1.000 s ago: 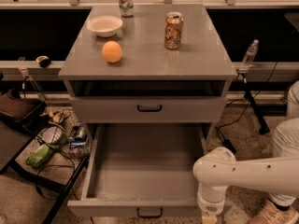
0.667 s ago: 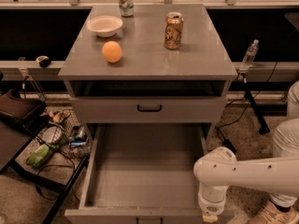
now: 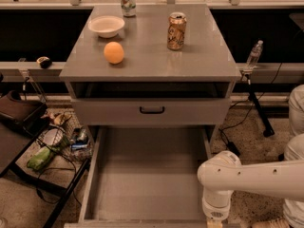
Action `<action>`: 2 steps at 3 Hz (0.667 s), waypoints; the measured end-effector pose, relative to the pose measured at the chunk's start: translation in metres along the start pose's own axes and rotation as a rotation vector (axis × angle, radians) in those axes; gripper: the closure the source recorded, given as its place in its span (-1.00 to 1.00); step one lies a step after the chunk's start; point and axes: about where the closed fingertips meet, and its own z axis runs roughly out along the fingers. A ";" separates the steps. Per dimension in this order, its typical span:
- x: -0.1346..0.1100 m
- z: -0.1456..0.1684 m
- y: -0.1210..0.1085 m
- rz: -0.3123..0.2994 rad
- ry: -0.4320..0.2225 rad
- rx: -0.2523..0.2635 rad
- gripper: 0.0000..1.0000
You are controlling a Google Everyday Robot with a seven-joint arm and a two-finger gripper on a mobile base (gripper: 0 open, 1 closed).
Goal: Open middle drawer
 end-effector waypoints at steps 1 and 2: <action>0.000 0.000 0.000 0.000 0.000 0.000 -0.36; 0.014 -0.023 0.002 0.033 0.025 0.029 -0.84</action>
Offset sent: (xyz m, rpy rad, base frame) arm 0.0075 -0.0337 0.0681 -0.1067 -0.0742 -0.0605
